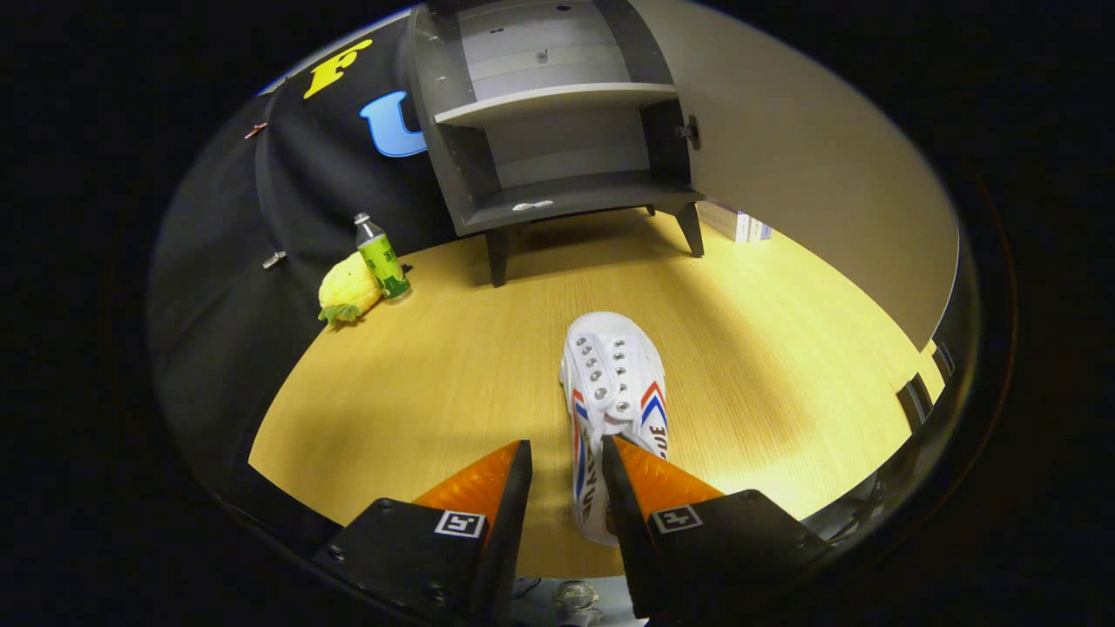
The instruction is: Open the shoe cabinet door, grab the shoes and put them into the shoe cabinet, then close the shoe cabinet door.
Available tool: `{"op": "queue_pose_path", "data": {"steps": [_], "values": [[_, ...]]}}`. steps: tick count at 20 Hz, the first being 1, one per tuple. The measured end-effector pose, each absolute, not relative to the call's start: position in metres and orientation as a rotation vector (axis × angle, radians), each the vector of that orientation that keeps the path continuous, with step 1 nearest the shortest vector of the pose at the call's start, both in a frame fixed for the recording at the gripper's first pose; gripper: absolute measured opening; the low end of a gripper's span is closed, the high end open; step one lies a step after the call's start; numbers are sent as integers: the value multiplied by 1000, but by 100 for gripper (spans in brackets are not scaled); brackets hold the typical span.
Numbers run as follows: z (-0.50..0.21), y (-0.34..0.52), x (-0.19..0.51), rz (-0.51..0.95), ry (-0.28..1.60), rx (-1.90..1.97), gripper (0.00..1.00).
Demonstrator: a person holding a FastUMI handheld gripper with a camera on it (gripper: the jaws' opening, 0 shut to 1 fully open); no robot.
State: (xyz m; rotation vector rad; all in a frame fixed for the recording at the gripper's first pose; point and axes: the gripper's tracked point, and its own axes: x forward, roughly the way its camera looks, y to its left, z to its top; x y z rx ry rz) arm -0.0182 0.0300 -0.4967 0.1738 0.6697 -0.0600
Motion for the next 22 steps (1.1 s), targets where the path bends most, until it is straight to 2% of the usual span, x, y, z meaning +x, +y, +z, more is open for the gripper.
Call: {"op": "queue_pose_path", "data": {"steps": [3, 4, 11, 22], "values": [[-511, 26, -16, -71, 719, 183, 53], [-514, 28, -16, -70, 744, 193, 50], [-535, 40, -3, -44, 792, 193, 49], [-530, 46, 11, -35, 740, 211, 49]]}}
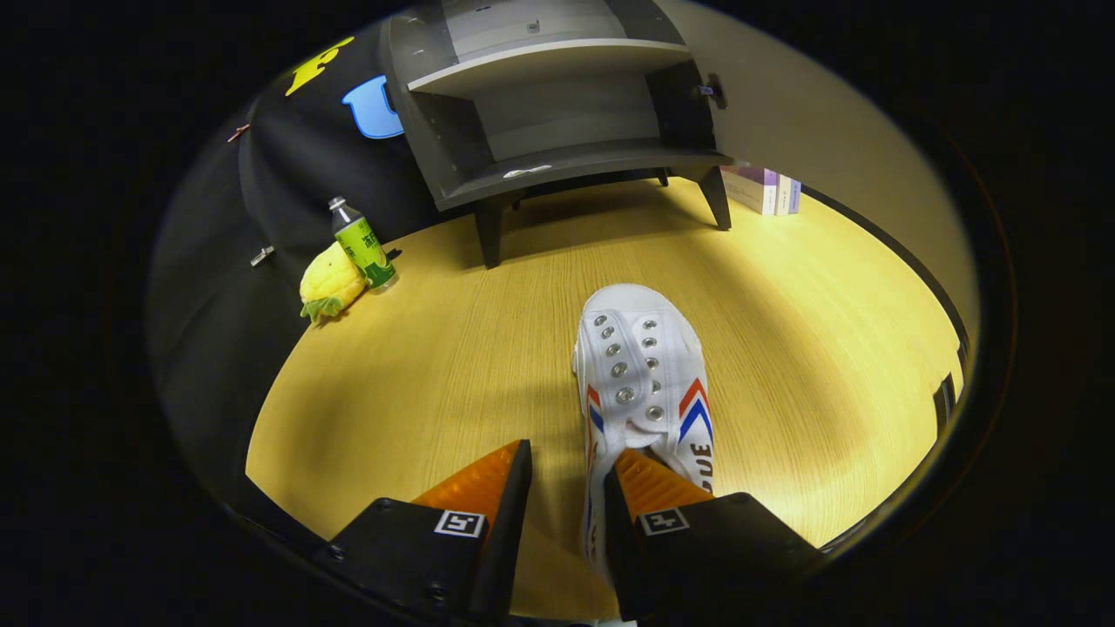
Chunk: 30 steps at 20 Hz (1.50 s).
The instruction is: Open the shoe cabinet door, grab the shoes and put them into the shoe cabinet, then close the shoe cabinet door.
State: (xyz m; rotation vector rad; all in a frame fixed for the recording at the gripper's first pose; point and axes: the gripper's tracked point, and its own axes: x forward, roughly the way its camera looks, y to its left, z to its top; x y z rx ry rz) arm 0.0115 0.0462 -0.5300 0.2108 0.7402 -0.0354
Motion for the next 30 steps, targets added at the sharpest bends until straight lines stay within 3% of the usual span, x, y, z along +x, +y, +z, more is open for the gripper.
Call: {"op": "queue_pose_path", "data": {"steps": [11, 14, 15, 23, 30], "values": [[-535, 36, 19, -99, 699, 155, 49], [-532, 25, 19, -139, 695, 148, 10], [-529, 25, 18, -139, 692, 141, 8], [-529, 24, 21, -160, 673, 59, 5], [-488, 23, 22, -139, 592, 47, 5]]}}
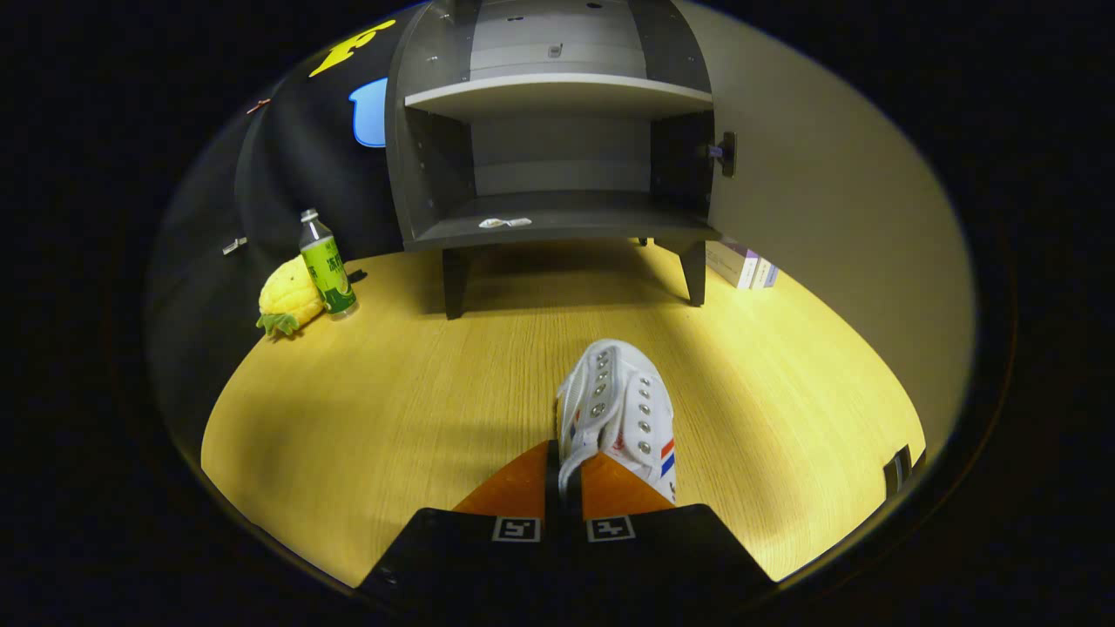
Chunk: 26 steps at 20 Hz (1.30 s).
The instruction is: Open the shoe cabinet door, grab the shoes and put them into the shoe cabinet, then close the shoe cabinet door.
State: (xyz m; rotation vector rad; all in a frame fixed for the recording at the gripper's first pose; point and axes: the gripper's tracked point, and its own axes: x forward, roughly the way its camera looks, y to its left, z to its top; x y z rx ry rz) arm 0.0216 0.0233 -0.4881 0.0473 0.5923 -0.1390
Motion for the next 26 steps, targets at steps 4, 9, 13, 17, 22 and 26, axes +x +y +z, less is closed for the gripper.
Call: {"op": "queue_pose_path", "data": {"steps": [4, 9, 13, 17, 22, 26], "values": [[-451, 25, 16, -138, 552, 61, 5], [-366, 26, 21, -87, 486, 47, 5], [-292, 17, 46, -36, 429, 33, 5], [-229, 7, 76, -10, 364, 17, 4], [-170, -1, 131, -32, 266, -26, 4], [-142, 0, 193, -75, 222, -35, 4]]}}
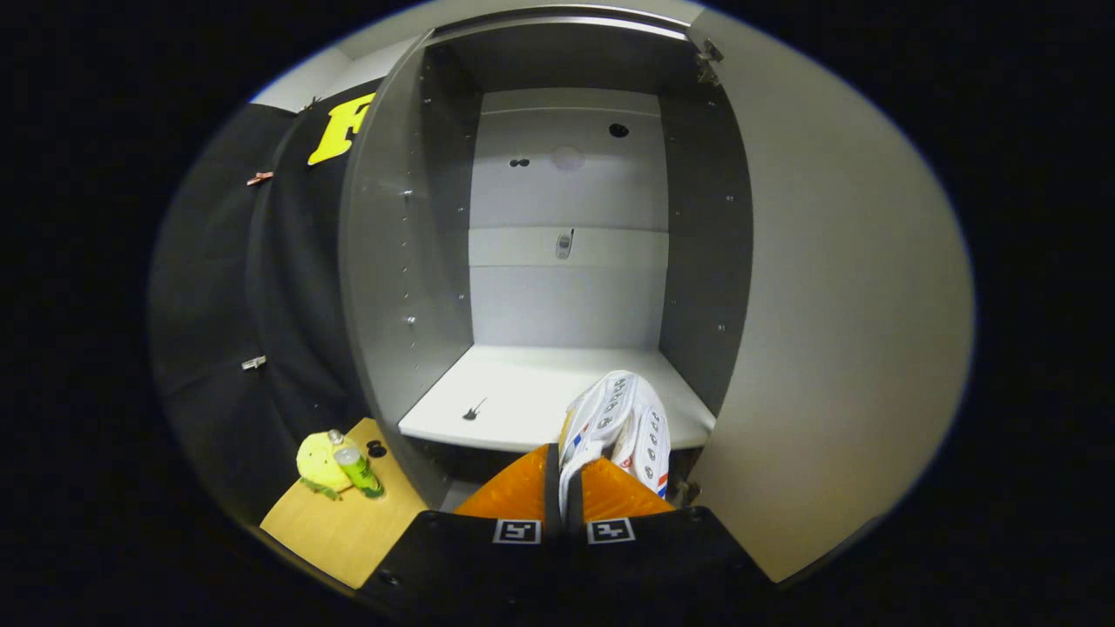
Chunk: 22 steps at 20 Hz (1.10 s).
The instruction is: Open the shoe cabinet door, grab the shoes and put them into the shoe cabinet, then close the shoe cabinet door.
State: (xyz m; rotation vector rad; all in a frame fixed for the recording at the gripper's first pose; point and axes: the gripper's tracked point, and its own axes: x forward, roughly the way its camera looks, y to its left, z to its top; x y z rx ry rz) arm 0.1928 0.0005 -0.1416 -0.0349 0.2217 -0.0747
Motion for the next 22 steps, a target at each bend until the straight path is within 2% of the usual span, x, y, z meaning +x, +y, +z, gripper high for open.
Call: {"op": "queue_pose_path", "data": {"steps": [11, 15, 22], "values": [[-149, -5, 354, -104, 226, -64, 4], [-165, -12, 384, -92, 256, -64, 4], [-178, -7, 392, -77, 292, -63, 4]]}}
